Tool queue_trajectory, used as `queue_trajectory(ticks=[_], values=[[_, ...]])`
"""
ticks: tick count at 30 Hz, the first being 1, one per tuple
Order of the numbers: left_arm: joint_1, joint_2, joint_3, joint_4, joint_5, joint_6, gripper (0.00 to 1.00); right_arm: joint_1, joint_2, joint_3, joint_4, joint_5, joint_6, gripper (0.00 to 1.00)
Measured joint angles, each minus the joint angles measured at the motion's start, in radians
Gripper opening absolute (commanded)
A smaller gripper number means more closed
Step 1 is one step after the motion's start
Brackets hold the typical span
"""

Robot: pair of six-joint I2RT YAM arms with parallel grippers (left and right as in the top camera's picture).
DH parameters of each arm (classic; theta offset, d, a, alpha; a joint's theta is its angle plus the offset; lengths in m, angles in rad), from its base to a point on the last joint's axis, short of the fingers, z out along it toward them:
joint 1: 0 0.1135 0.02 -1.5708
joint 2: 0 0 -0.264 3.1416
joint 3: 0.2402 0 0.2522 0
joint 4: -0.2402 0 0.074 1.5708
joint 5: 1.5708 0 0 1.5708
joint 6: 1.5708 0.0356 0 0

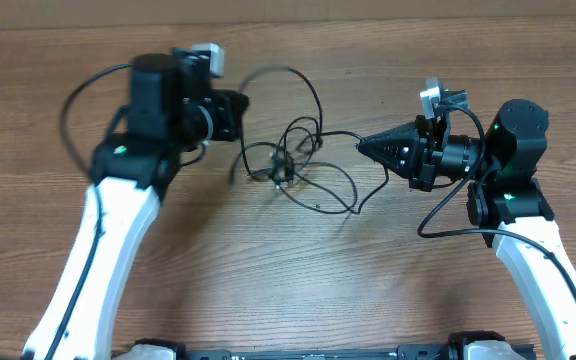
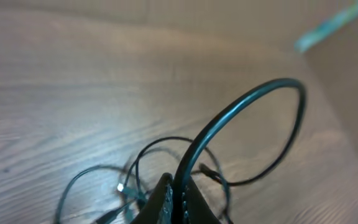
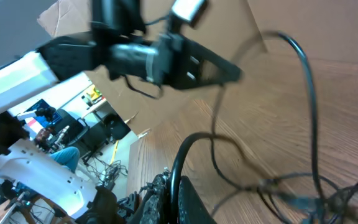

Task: Untangle cables

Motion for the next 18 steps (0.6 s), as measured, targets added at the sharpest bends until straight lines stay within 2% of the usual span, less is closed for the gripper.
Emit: queue_trajectory(ticks=[9,13,18], values=[[0.097,-0.161,0.0,-0.028,0.0,-0.24,0.04,0.0,0.0,0.0,-0.001,0.001,0.0,0.04],[0.133,-0.18,0.0,-0.045,-0.003,-0.397,0.04,0.0,0.0,0.0,0.0,0.0,0.0,0.04],[0.141,-0.18,0.0,-0.112,-0.053,-0.534,0.04,0.0,0.0,0.0,-0.001,0.0,0.0,0.04]])
